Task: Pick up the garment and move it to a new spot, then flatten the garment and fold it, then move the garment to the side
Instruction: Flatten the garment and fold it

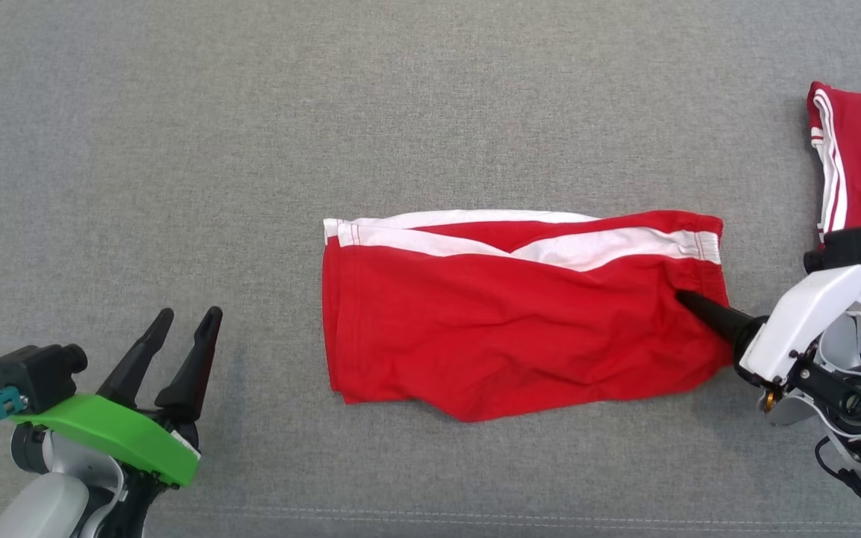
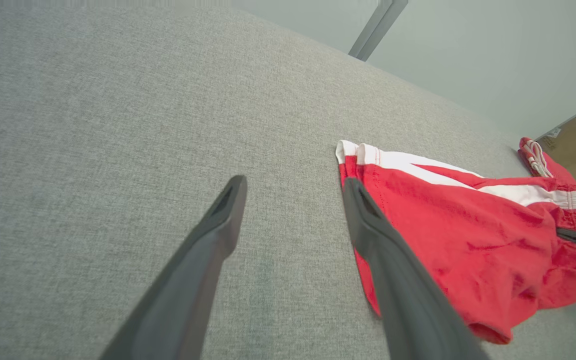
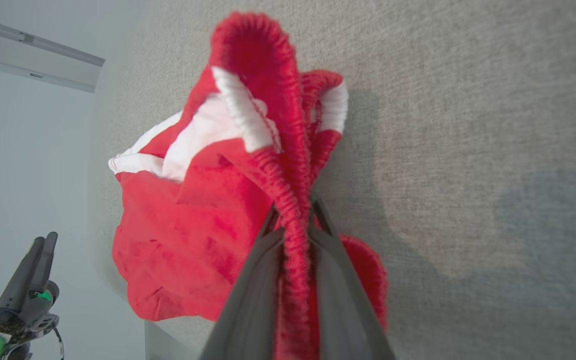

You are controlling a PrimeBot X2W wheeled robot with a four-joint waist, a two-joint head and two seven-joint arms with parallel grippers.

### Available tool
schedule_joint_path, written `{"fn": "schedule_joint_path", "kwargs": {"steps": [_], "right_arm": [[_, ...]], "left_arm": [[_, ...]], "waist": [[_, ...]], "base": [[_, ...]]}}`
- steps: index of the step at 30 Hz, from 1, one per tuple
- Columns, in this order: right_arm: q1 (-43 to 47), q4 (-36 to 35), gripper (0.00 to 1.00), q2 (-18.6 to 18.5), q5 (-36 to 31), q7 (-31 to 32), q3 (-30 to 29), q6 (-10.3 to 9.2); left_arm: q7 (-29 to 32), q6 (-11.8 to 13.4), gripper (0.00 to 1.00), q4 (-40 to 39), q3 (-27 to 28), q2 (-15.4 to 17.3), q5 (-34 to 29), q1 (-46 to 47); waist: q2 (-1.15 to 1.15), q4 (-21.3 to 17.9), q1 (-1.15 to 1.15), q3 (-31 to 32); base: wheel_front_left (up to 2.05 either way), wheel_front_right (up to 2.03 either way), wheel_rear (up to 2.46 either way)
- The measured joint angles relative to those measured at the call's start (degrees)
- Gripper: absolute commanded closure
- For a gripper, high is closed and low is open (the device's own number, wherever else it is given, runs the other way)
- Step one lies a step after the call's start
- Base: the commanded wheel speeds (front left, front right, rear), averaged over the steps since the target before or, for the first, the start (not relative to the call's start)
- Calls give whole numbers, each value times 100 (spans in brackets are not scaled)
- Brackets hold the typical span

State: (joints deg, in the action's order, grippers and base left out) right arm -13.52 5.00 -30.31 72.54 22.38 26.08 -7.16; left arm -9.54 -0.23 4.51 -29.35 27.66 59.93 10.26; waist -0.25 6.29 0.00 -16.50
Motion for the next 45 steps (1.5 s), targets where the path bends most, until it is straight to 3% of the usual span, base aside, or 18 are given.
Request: {"fn": "schedule_joint_path", "kwargs": {"steps": [1,2,3,13,14,15,16,19,23,31,35,39,45], "right_arm": [[18,13,50,4,-10,-24,8,0],[21,22,10,5,-31,-33,14,-1],[21,22,0,7,-47,-63,25,-1],[21,177,0,183,-207,-208,113,-1],[21,226,13,215,-205,-220,115,-1],[21,278,85,274,-205,-272,108,-1],[21,324,100,348,-193,-335,74,-1],[23,461,100,543,-33,-458,-48,-1],[148,606,100,535,183,-576,-314,2],[543,790,100,-130,483,-678,-1033,-1],[712,413,100,-213,700,-557,-1081,25],[708,-286,100,-40,934,-249,-845,260],[625,-1010,100,268,1061,146,-300,245]], "left_arm": [[-26,3,0,-13,3,0,1,-1],[-69,33,0,-43,2,-4,0,-1],[-86,33,0,-78,-1,-10,0,-2],[-219,108,0,-315,-29,-49,-121,-8],[-221,119,0,-320,-23,-42,-140,-12],[-244,134,0,-326,-12,-24,-146,-23],[-263,158,0,-336,-10,2,-161,-35],[-275,176,0,-349,23,31,-234,-91],[-320,225,0,-383,31,32,-382,-115],[-371,282,0,-343,92,-13,-423,-364],[-416,331,0,-343,94,-142,-422,-483],[-421,335,0,-345,96,-181,-422,-584],[-421,352,0,-509,69,-191,-423,-686]], "waist": [[0,1,0,1],[0,3,0,2],[0,4,0,2],[0,30,0,23],[0,34,1,37],[0,36,0,52],[0,38,0,67],[0,41,0,124],[0,46,0,219],[0,91,0,492],[0,155,0,631],[0,236,0,749],[0,341,0,787]], "base": [[0,0,0],[0,0,0],[0,0,0],[0,0,0],[0,0,0],[0,0,0],[0,0,0],[0,0,0],[0,0,0],[0,0,0],[0,0,0],[0,0,0],[0,0,0]]}}
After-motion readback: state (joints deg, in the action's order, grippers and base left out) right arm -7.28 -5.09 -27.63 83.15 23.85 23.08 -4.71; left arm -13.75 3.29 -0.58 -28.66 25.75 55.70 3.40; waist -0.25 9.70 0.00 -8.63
